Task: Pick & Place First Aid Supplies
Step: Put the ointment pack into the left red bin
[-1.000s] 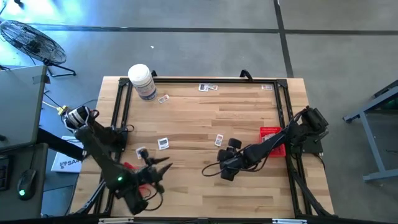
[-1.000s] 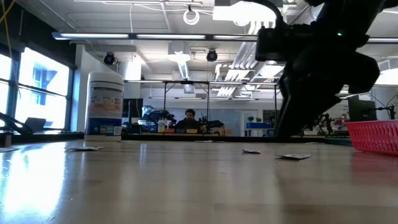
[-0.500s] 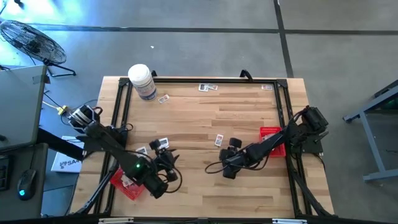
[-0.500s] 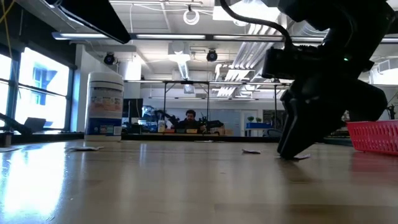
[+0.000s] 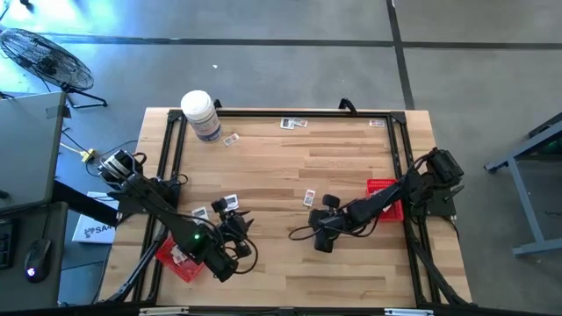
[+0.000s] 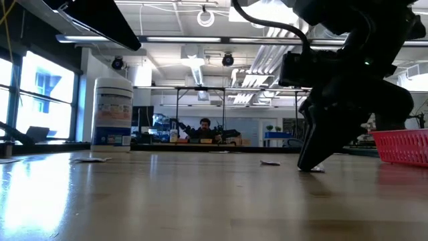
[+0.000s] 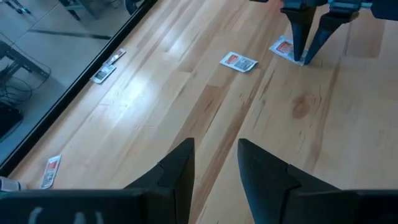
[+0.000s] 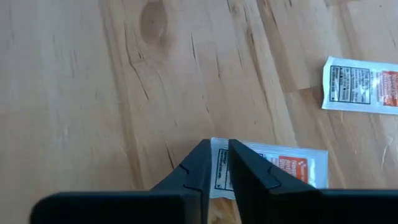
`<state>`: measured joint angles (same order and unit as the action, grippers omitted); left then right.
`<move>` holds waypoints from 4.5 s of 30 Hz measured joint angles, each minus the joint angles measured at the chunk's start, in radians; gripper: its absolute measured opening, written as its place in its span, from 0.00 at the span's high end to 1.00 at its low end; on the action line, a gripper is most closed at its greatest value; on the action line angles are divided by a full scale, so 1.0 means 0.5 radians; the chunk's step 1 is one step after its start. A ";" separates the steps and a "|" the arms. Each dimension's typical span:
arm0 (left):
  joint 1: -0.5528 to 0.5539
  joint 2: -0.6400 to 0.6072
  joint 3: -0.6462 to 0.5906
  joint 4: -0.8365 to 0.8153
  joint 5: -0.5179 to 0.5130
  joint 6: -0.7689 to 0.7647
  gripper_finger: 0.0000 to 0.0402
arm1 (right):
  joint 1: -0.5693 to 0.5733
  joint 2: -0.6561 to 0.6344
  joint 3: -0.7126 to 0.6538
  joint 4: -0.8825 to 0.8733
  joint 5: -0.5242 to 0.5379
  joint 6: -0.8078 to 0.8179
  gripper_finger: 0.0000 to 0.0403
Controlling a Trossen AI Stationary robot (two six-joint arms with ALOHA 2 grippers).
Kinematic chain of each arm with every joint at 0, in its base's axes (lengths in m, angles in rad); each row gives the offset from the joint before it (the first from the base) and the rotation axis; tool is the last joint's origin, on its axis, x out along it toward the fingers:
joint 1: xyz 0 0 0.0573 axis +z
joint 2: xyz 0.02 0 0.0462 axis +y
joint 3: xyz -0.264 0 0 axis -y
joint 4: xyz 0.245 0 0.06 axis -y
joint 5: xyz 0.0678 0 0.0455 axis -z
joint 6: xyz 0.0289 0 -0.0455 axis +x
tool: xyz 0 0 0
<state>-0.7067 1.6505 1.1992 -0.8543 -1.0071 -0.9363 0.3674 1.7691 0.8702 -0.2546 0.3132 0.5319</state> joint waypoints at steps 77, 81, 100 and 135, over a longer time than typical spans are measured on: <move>0.510 0.827 0.000 1.810 0.913 1.250 0.70 | -0.052 0.097 -0.231 0.968 -0.157 -0.401 0.77; 0.510 0.827 0.000 1.810 0.915 1.250 0.70 | -0.072 0.211 -0.227 1.139 -0.150 -0.404 0.75; 0.449 0.789 -0.002 1.821 0.929 1.403 0.70 | -0.084 0.256 -0.229 1.216 -0.109 -0.440 0.73; 0.500 0.912 0.008 1.829 1.000 1.286 0.70 | -0.077 0.260 -0.232 1.281 -0.106 -0.439 0.74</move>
<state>-0.4567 2.1067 1.2034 0.0601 -0.5068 -0.2933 0.3290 1.8992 0.7544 0.3859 0.2604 0.3126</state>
